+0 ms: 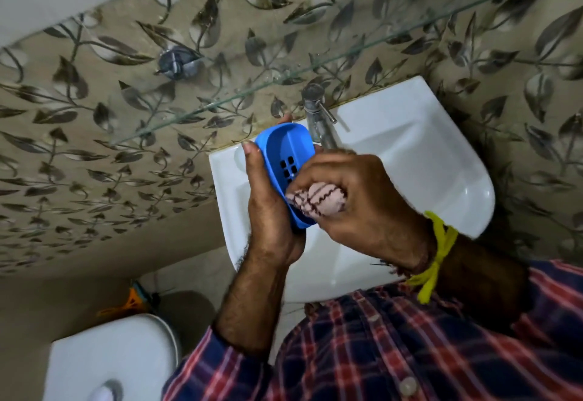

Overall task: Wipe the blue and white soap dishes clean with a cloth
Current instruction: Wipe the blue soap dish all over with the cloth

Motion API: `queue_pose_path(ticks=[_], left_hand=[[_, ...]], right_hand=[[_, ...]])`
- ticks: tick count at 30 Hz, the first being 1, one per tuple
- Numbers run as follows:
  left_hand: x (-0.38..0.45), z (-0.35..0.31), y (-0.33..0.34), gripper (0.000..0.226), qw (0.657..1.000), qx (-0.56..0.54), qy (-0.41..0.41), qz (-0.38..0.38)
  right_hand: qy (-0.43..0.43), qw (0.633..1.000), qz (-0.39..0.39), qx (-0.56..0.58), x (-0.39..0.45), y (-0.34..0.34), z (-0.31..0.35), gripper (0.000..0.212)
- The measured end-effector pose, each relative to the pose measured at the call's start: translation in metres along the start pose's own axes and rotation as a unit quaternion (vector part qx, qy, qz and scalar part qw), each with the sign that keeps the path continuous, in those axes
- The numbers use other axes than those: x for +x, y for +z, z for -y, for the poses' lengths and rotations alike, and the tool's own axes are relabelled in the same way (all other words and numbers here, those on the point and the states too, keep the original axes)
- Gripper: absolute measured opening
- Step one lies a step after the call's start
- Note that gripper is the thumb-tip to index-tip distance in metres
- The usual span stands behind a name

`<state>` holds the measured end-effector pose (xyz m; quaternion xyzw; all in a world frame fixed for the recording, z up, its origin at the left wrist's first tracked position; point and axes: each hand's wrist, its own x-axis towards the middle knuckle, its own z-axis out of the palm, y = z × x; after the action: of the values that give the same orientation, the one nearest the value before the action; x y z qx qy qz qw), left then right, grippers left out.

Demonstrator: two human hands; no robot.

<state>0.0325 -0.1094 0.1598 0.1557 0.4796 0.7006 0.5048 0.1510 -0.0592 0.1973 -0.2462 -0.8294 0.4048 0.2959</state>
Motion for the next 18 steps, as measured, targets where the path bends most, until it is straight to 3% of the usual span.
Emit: queue_pose_path(ticks=[2, 5, 6, 9, 13, 16, 18], left_hand=[[0.001, 0.000, 0.000, 0.067, 1.000, 0.010, 0.009, 0.001], [0.003, 0.001, 0.007, 0.072, 0.999, 0.027, 0.006, -0.018], [0.005, -0.001, 0.007, 0.071, 1.000, 0.021, 0.008, -0.018], [0.007, -0.008, 0.006, 0.070, 0.999, 0.028, 0.018, -0.021], [0.009, -0.005, 0.010, 0.069, 0.999, 0.026, 0.010, -0.021], [0.011, -0.009, 0.008, 0.070, 1.000, 0.027, 0.007, -0.008], [0.011, -0.010, 0.009, 0.071, 1.000, 0.027, -0.001, 0.000]], right_hand=[[-0.020, 0.999, 0.035, -0.029, -0.002, -0.005, -0.003, 0.029], [0.026, 0.998, -0.053, -0.014, 0.007, -0.007, -0.003, 0.027], [0.020, 0.999, -0.048, -0.008, 0.010, -0.007, -0.002, 0.027], [-0.019, 0.998, 0.046, -0.034, 0.004, -0.008, -0.005, 0.026], [0.030, 0.999, -0.012, -0.042, 0.010, -0.014, -0.010, 0.017], [-0.004, 0.995, 0.090, -0.041, 0.010, -0.019, -0.009, 0.028], [-0.010, 0.989, 0.111, -0.099, 0.007, -0.023, -0.010, 0.030]])
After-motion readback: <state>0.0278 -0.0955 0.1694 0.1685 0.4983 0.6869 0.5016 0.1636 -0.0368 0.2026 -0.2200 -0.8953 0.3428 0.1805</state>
